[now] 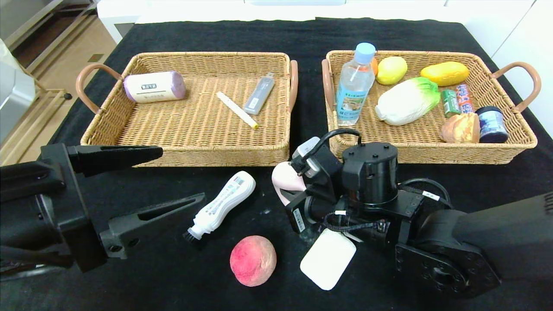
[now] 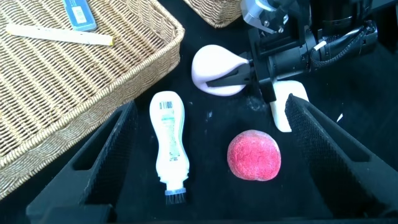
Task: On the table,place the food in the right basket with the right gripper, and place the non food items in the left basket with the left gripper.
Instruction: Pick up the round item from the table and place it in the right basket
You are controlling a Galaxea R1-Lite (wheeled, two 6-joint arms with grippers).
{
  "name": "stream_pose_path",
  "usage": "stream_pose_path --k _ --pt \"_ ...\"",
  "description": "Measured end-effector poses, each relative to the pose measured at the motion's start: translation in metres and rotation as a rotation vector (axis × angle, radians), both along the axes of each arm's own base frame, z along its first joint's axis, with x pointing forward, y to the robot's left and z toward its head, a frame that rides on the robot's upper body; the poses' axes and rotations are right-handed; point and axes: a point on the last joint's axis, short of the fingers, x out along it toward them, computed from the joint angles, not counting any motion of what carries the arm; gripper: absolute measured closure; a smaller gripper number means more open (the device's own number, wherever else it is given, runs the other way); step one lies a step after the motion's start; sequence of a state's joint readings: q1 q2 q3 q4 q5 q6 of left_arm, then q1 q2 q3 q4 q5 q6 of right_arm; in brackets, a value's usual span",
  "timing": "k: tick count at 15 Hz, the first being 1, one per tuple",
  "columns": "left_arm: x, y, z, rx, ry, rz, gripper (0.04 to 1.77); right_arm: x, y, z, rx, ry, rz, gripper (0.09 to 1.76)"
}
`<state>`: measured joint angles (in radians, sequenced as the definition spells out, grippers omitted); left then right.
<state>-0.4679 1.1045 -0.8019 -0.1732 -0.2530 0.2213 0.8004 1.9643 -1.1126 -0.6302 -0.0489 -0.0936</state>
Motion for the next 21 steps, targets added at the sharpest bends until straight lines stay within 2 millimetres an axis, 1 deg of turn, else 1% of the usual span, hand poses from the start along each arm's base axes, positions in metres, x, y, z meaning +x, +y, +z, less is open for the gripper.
stream_pose_path --k 6,10,13,17,21 --pt "0.000 0.000 0.000 0.001 0.000 0.000 0.09 -0.007 -0.007 0.017 0.030 -0.024 0.002 1.66" --pt "0.000 0.000 0.000 0.002 0.001 0.000 0.09 -0.015 -0.015 0.037 0.071 -0.051 -0.002 1.66" --pt "0.000 0.000 0.000 0.001 0.002 0.000 0.09 -0.019 -0.026 0.055 0.095 -0.072 -0.016 1.66" --pt "0.001 0.000 -0.001 0.003 0.004 0.000 0.09 -0.018 -0.047 0.079 0.138 -0.120 -0.062 1.66" --pt "0.001 0.000 -0.001 0.004 0.005 -0.001 0.09 -0.012 -0.080 0.100 0.146 -0.141 -0.143 1.66"
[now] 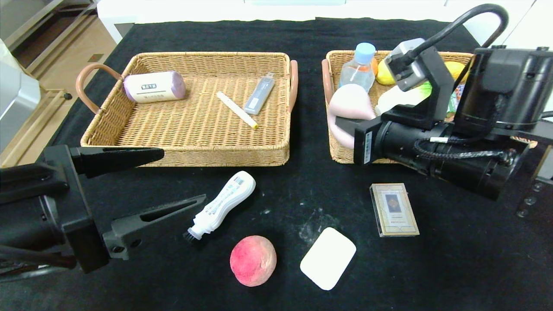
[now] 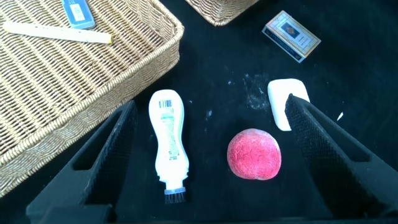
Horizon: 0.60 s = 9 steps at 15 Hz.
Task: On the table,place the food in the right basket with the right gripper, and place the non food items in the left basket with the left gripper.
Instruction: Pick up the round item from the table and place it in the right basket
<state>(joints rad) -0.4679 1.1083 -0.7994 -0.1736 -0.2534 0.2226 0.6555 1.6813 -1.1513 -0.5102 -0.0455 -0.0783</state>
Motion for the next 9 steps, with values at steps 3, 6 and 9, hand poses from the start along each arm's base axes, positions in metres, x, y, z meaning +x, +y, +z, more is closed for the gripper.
stream_pose_path --k 3,6,9 --pt "0.000 0.000 0.000 0.000 0.001 0.000 0.09 0.007 -0.028 0.013 0.019 -0.027 -0.081 1.66" --pt "0.000 0.000 0.000 0.000 0.001 0.000 0.09 0.017 -0.058 0.018 0.020 -0.033 -0.178 1.66" --pt "0.000 0.000 0.000 0.000 0.000 -0.001 0.09 0.030 -0.087 0.026 0.030 -0.056 -0.278 1.66"
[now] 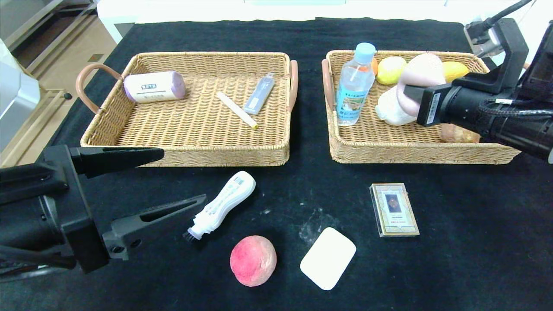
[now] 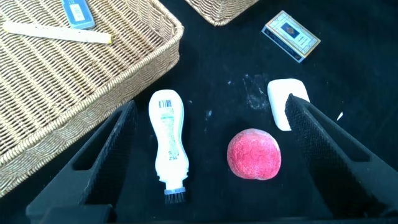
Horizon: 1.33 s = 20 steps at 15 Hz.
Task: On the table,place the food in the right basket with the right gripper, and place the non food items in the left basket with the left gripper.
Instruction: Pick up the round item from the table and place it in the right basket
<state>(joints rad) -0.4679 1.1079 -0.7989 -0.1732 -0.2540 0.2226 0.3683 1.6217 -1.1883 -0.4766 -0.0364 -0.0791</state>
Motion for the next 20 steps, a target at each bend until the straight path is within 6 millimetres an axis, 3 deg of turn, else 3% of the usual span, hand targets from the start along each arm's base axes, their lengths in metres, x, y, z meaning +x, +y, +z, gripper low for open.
stream_pose_path --k 11,15,20 --pt "0.000 0.000 0.000 -0.001 0.000 -0.001 0.09 0.050 -0.088 0.021 0.044 -0.035 -0.282 1.66" --pt "0.000 0.000 0.000 -0.001 0.000 -0.001 0.09 0.068 -0.104 0.020 0.047 -0.035 -0.329 1.66" --pt "0.000 0.000 0.000 -0.001 -0.001 -0.001 0.09 0.081 -0.110 0.013 0.042 -0.011 -0.346 1.66"
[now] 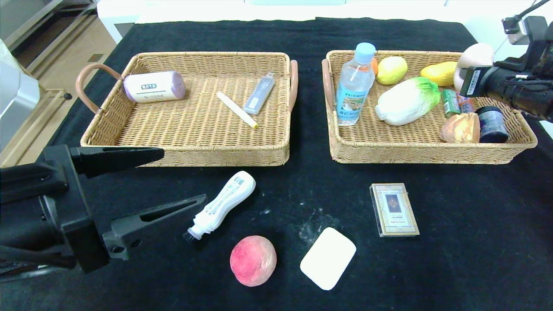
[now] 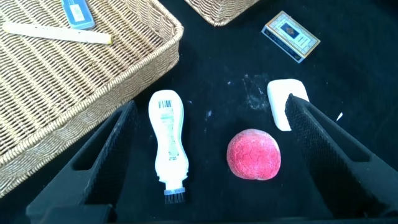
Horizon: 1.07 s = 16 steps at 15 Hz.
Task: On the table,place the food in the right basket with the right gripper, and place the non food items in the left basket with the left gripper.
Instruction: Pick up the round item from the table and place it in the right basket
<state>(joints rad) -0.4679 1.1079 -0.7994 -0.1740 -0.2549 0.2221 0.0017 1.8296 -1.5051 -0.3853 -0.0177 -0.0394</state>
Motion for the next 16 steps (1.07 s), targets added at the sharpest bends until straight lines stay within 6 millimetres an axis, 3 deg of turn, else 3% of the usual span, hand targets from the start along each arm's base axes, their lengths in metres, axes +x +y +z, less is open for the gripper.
stream_pose_path --k 1,5,8,12,16 --pt "0.0000 0.0000 0.0000 0.000 0.000 0.000 0.09 0.0013 -0.0005 -0.0006 -0.001 0.000 -0.001 1.66" --pt "0.0000 0.0000 -0.0004 0.001 0.001 0.000 0.09 0.0036 0.0001 -0.0031 -0.001 0.007 -0.001 1.06" --pt "0.0000 0.0000 -0.0005 0.001 0.001 0.000 0.09 0.0044 0.0000 -0.0051 -0.001 0.014 -0.002 0.76" --pt "-0.0004 0.0002 -0.0003 0.001 0.000 0.000 0.09 0.0056 -0.0007 -0.0073 -0.001 0.021 -0.005 0.51" --pt "-0.0008 0.0004 0.0004 -0.001 -0.003 0.000 0.09 0.0034 -0.0006 -0.0077 0.000 0.034 -0.008 0.37"
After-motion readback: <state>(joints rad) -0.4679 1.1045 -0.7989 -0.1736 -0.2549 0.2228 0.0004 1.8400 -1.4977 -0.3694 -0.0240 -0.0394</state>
